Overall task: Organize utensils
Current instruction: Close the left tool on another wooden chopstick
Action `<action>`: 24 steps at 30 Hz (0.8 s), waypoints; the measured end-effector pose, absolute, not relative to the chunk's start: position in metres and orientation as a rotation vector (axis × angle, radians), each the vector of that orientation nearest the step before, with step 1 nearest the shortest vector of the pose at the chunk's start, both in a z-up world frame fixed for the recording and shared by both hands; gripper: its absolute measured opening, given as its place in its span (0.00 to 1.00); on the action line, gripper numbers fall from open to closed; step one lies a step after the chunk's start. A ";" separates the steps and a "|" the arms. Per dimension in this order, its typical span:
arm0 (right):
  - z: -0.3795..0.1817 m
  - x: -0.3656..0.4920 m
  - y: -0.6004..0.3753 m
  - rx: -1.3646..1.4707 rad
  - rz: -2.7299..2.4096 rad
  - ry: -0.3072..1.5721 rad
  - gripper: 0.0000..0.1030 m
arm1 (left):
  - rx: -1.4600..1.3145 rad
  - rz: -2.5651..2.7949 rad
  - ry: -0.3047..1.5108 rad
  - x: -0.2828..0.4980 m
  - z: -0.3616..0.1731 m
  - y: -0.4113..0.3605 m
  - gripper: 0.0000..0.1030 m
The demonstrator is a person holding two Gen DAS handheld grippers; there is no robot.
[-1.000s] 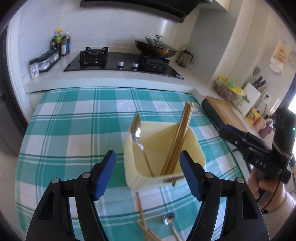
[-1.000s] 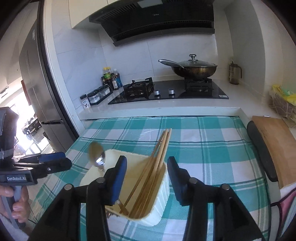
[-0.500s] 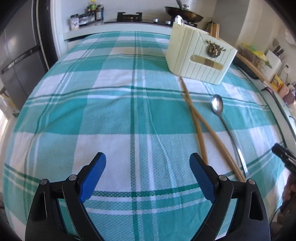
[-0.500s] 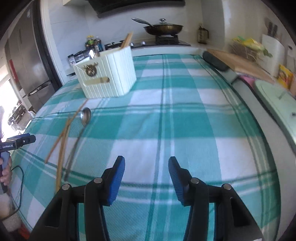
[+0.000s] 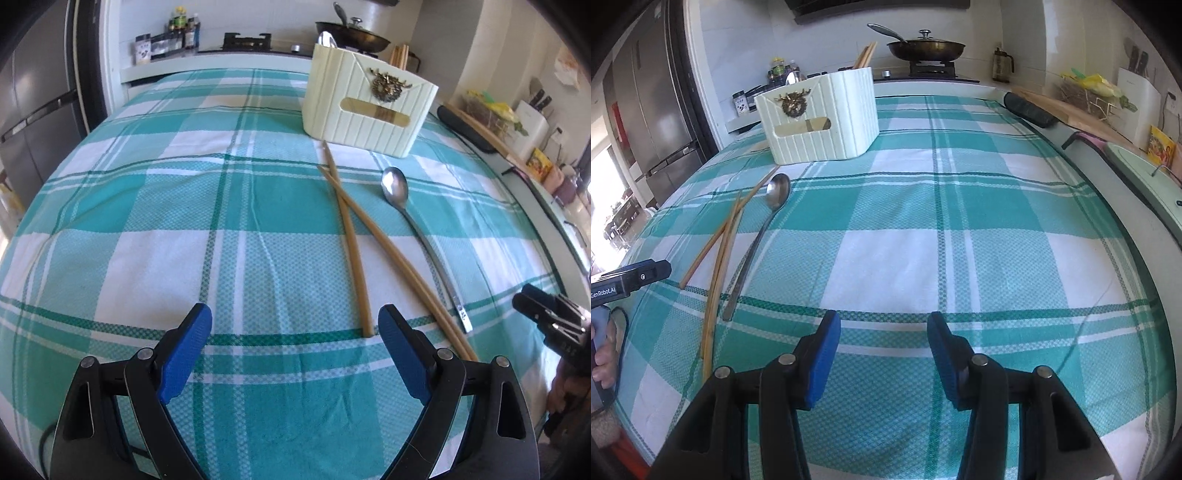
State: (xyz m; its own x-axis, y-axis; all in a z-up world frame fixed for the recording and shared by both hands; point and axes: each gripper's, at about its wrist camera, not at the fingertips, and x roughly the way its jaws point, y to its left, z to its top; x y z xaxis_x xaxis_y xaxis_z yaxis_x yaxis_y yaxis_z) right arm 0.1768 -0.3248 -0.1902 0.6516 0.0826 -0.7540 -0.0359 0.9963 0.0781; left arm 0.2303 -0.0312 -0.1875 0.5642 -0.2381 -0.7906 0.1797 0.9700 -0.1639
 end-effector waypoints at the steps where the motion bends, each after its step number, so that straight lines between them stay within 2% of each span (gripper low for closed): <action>1: -0.190 0.177 -0.322 0.050 0.073 0.859 0.48 | -0.064 -0.251 0.944 0.230 -0.189 -0.033 0.90; 13: -0.196 0.178 -0.323 0.063 0.076 0.864 0.49 | 0.024 -0.265 0.972 0.244 -0.190 -0.057 0.89; 15: -0.196 0.178 -0.322 0.056 0.075 0.864 0.49 | 0.076 -0.252 0.985 0.252 -0.193 -0.065 0.87; 18: -0.197 0.178 -0.321 0.047 0.075 0.865 0.50 | 0.145 -0.250 0.964 0.262 -0.197 -0.075 0.78; 19: -0.197 0.178 -0.321 0.045 0.074 0.865 0.50 | 0.150 -0.254 0.951 0.264 -0.195 -0.076 0.63; 20: -0.197 0.178 -0.320 0.043 0.074 0.865 0.50 | 0.152 -0.263 0.936 0.265 -0.194 -0.077 0.38; 22: -0.197 0.178 -0.321 0.043 0.074 0.864 0.50 | 0.163 -0.236 0.930 0.267 -0.192 -0.076 0.06; 24: -0.197 0.178 -0.321 0.043 0.074 0.865 0.50 | 0.124 -0.211 0.930 0.265 -0.192 -0.070 0.05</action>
State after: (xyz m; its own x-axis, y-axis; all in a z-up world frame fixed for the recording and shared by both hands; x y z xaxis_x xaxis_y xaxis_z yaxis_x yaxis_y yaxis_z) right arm 0.1783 -0.3206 -0.1968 0.6466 0.0823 -0.7584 -0.0478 0.9966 0.0674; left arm 0.2651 -0.0696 -0.1917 0.5792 -0.1269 -0.8052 0.2333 0.9723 0.0145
